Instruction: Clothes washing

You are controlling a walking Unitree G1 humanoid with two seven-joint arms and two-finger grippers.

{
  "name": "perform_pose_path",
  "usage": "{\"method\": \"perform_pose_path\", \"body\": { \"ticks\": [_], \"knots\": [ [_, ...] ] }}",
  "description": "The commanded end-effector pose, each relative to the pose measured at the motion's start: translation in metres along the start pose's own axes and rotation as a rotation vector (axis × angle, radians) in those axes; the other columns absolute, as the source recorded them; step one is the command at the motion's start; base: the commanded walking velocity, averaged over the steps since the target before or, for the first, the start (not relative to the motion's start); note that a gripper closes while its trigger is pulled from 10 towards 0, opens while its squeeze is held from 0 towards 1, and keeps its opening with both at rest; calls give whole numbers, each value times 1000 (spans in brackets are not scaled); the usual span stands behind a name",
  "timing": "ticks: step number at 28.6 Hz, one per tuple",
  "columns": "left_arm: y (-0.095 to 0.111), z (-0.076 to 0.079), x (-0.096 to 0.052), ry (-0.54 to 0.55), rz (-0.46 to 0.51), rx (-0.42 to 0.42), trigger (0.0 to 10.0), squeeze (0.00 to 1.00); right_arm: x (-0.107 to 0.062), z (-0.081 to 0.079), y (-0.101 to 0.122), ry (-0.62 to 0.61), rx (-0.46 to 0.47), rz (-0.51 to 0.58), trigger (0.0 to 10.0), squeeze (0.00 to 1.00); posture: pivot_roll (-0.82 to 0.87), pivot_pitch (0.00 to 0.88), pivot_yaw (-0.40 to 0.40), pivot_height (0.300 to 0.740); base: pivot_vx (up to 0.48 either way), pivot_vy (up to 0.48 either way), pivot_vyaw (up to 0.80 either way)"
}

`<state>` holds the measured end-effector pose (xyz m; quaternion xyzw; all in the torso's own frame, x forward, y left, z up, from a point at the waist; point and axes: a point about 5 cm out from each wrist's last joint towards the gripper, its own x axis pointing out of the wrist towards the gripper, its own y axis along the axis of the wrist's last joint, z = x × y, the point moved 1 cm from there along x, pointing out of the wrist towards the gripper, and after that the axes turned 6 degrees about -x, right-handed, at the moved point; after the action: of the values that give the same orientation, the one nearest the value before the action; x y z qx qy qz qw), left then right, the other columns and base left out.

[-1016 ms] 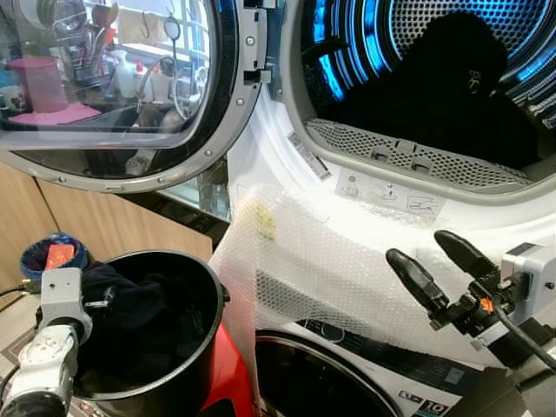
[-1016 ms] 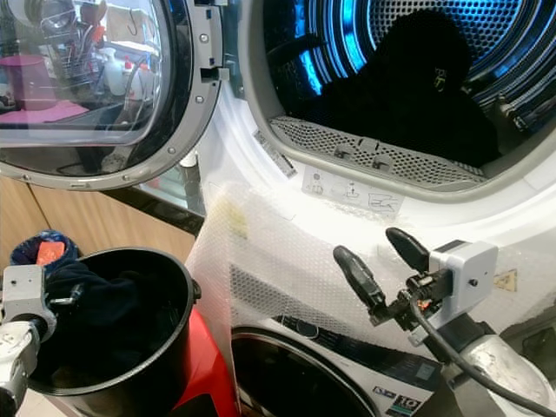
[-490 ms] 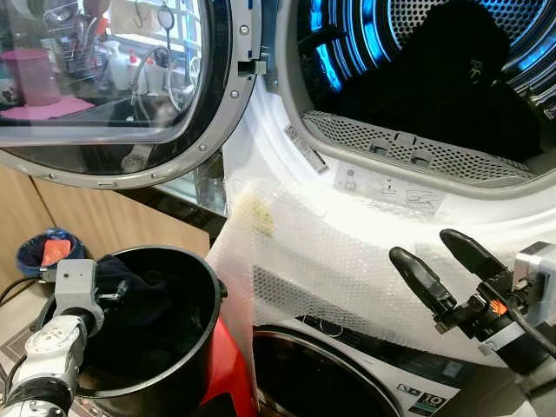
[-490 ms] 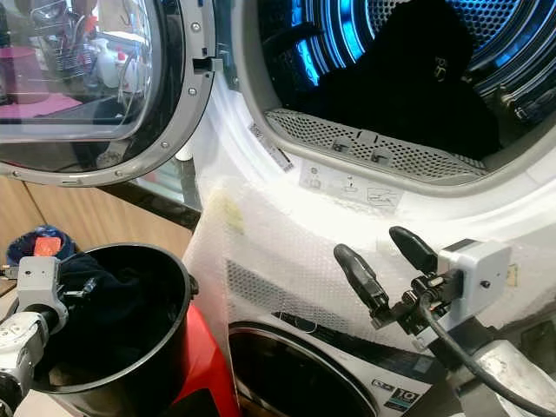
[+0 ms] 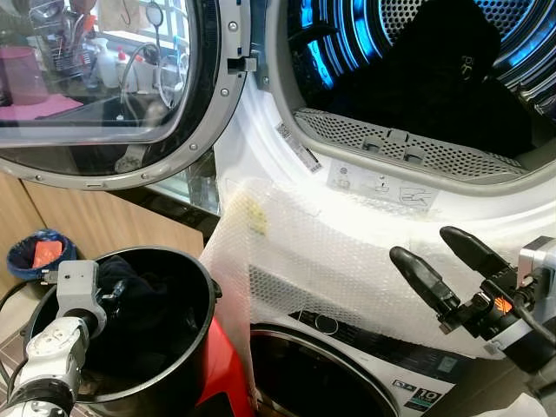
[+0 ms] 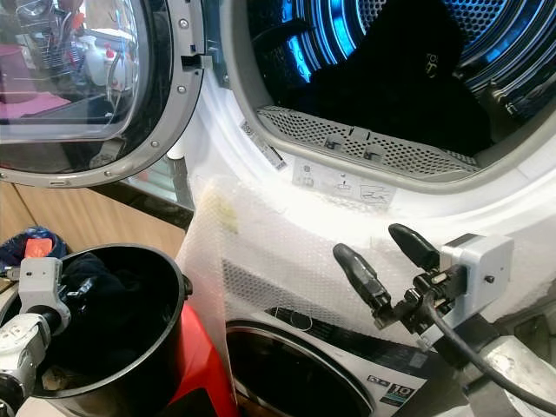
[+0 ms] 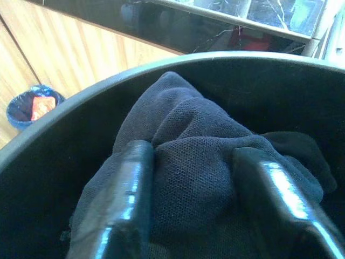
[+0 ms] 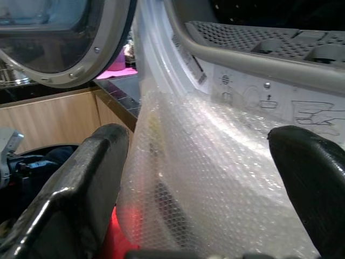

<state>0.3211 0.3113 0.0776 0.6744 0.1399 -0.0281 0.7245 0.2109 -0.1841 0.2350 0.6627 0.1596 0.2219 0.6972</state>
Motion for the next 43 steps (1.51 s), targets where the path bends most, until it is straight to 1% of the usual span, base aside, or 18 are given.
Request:
{"method": "perform_pose_path", "body": {
  "ticks": [1,7,16,25,26,28,30,31,32,33,34,35,36,37,38,42,43],
  "knots": [
    [-7,-3,-3,2,-16,-11,0,0,-4,0,2,2,-16,-13,10000,0,-211,95,-87,740,0,0,0],
    [-16,-3,-6,7,-30,-26,0,0,-3,-1,2,10,-16,-23,10000,0,-210,88,-85,740,0,0,0],
    [-19,-4,-8,18,-29,-37,0,0,-2,1,2,12,-16,-29,10000,0,-204,88,-87,740,0,0,0],
    [-17,-9,-13,31,16,-52,0,0,6,3,1,17,-13,-16,10000,0,-170,69,-83,740,0,0,0],
    [-15,-10,-14,35,35,-50,0,0,8,3,0,16,-11,-12,10000,0,-153,57,-78,740,0,0,0],
    [-14,-11,-15,36,42,-48,0,0,8,4,-1,16,-10,-11,10000,0,-153,57,-78,740,0,0,0],
    [-6,-11,-17,27,90,-25,0,0,11,4,-2,14,-4,-4,10000,0,-138,48,-73,740,0,0,0],
    [-2,-9,-18,14,112,-14,510,0,12,4,-3,13,-1,-1,10000,0,-131,44,-70,740,0,0,0],
    [0,-7,-18,4,124,-8,510,0,13,4,-4,13,0,1,10000,0,-129,42,-69,740,0,0,0],
    [5,-4,-20,-8,153,9,10000,0,14,4,-5,14,5,4,10000,0,-121,38,-67,740,0,0,0],
    [10,0,-21,-20,181,22,10000,0,15,4,-6,16,7,6,10000,0,-113,33,-65,740,0,0,0],
    [10,0,-21,-20,181,22,10000,0,15,4,-6,16,7,6,10000,0,-113,33,-65,740,0,0,0],
    [14,3,-22,-30,206,32,10000,0,16,4,-7,17,9,9,10000,0,-111,31,-65,740,0,0,0],
    [25,15,-27,-68,268,69,10000,0,19,4,-9,17,17,14,10000,0,-99,22,-62,740,0,0,0],
    [25,15,-27,-68,268,69,10000,0,19,4,-9,17,17,14,10000,0,-99,22,-62,740,0,0,0],
    [41,31,-34,-122,361,93,10000,0,22,5,-12,21,19,22,10000,0,-89,8,-60,740,0,0,0],
    [43,33,-35,-131,370,95,10000,0,23,5,-12,21,19,22,10000,0,-89,8,-60,740,0,0,0]
  ]
}}
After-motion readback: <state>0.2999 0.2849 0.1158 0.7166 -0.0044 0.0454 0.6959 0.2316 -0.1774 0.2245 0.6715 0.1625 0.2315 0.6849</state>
